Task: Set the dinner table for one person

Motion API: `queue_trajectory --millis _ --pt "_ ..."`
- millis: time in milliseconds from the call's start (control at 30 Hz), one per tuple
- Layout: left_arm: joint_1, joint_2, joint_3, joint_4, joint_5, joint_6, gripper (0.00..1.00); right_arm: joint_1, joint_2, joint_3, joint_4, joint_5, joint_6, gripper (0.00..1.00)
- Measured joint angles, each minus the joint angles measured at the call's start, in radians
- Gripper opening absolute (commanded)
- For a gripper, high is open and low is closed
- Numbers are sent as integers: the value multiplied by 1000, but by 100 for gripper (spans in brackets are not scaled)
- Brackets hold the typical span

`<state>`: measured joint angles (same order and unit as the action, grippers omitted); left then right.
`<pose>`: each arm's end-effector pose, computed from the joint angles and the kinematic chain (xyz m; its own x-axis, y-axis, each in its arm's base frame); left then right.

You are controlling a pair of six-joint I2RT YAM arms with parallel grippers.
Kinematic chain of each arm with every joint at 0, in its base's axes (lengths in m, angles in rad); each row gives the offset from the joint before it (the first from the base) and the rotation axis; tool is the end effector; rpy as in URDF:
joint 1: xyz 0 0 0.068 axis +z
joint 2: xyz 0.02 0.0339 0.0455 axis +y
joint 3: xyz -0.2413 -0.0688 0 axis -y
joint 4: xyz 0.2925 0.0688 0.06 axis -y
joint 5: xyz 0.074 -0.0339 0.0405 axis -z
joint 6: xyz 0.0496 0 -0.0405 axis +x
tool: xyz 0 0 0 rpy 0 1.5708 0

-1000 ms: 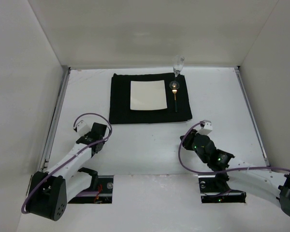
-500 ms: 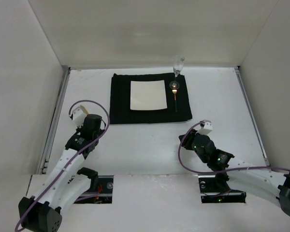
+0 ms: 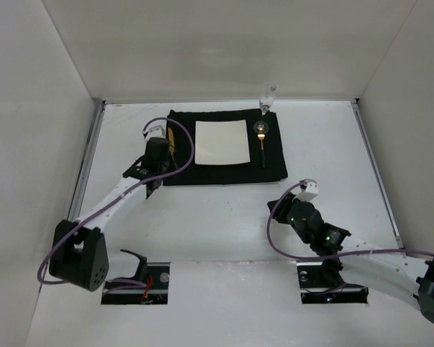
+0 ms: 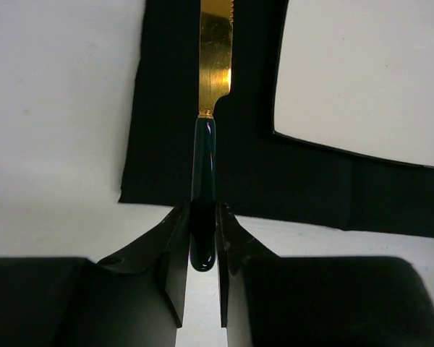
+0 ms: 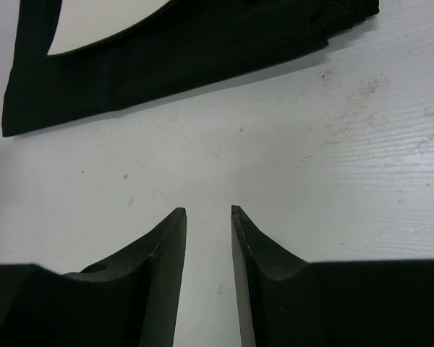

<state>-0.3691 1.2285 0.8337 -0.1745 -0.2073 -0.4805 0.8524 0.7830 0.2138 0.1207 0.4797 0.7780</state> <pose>0.3164 -0.1114 0.2176 -0.5343 -0.2783 -0.7982 -0.0627 0.9547 -0.2909 0.1713 0.1611 0.1254 -0.4799 0.3970 -0.7823 -0.0805 0.8681 0.4899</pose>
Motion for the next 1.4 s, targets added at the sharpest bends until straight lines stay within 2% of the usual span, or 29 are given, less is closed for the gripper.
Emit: queue_trajectory --millis 267,467,1133,1400 --pt "34 284 92 220 164 63 4 0 -3 0 0 11 0 37" --pt "67 436 172 276 191 92 4 1 -22 -3 0 23 0 38" --pt "83 581 235 252 126 141 5 7 -50 -15 4 44 0 38" --pt "90 589 235 250 113 151 6 7 -50 -15 4 45 0 39"
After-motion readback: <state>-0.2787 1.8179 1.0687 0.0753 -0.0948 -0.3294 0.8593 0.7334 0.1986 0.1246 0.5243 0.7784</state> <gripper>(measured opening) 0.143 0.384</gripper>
